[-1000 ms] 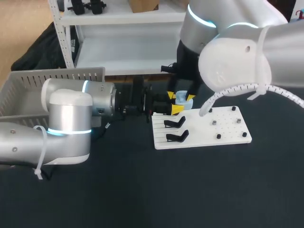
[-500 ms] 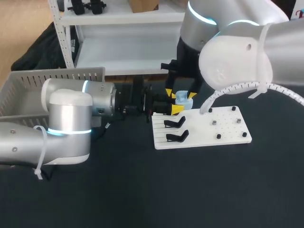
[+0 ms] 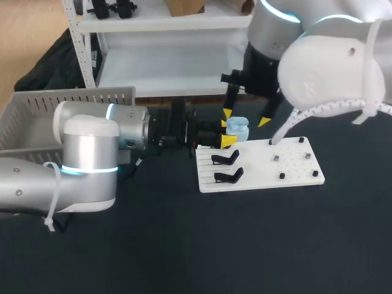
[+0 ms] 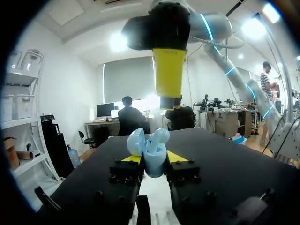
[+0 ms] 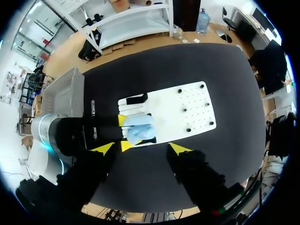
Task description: Pick up each earbud case from the left stands, insert the matching earbuds, close the lid, and place the case in the box.
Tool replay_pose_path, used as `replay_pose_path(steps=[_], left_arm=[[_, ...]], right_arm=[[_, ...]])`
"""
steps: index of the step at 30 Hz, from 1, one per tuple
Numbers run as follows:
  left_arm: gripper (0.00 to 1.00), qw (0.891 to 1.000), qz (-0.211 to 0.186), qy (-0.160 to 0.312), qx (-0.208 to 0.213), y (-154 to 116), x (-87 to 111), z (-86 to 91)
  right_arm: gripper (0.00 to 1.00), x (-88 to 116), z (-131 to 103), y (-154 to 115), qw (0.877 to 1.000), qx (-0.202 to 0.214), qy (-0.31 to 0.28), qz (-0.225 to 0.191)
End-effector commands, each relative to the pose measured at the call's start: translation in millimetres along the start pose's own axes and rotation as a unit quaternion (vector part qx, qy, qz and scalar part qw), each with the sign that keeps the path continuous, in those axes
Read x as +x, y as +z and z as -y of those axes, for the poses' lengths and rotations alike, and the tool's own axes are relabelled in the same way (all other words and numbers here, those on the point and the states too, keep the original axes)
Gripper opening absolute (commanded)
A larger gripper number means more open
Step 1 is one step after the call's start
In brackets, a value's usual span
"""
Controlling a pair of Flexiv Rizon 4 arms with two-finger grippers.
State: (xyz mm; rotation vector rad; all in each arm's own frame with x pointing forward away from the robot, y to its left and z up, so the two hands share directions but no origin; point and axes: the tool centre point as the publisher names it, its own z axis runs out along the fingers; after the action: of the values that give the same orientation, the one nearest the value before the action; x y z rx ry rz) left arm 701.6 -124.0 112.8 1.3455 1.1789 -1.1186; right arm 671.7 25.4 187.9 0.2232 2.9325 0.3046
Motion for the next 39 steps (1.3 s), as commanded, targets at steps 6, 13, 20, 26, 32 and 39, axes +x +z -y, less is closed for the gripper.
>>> replay_pose_path(steps=[6, 13, 20, 26, 32, 39], left_arm=[[0.00, 1.000, 0.001, 0.001, -0.001, 0, 0.4, 0.2], [0.00, 1.000, 0.001, 0.001, -0.001, 0, 0.4, 0.2], [0.00, 1.000, 0.001, 0.001, -0.001, 0, 0.4, 0.2], [0.00, 1.000, 0.001, 0.001, -0.001, 0, 0.4, 0.2], [0.00, 1.000, 0.001, 0.001, -0.001, 0, 0.4, 0.2], [0.00, 1.000, 0.001, 0.001, -0.001, 0, 0.4, 0.2]], right_arm=[[0.65, 12, 21, 6, 1.000, 0.007, 0.016, 0.000], [0.62, 15, 25, 18, 1.000, 0.008, 0.023, -0.013], [0.61, 11, 25, 23, 1.000, 0.008, 0.023, -0.019], [0.60, 7, 23, 25, 1.000, 0.008, 0.021, -0.020], [0.60, 5, 18, 27, 1.000, 0.006, 0.016, -0.021], [0.59, 3, 12, 28, 1.000, 0.006, 0.010, -0.023]])
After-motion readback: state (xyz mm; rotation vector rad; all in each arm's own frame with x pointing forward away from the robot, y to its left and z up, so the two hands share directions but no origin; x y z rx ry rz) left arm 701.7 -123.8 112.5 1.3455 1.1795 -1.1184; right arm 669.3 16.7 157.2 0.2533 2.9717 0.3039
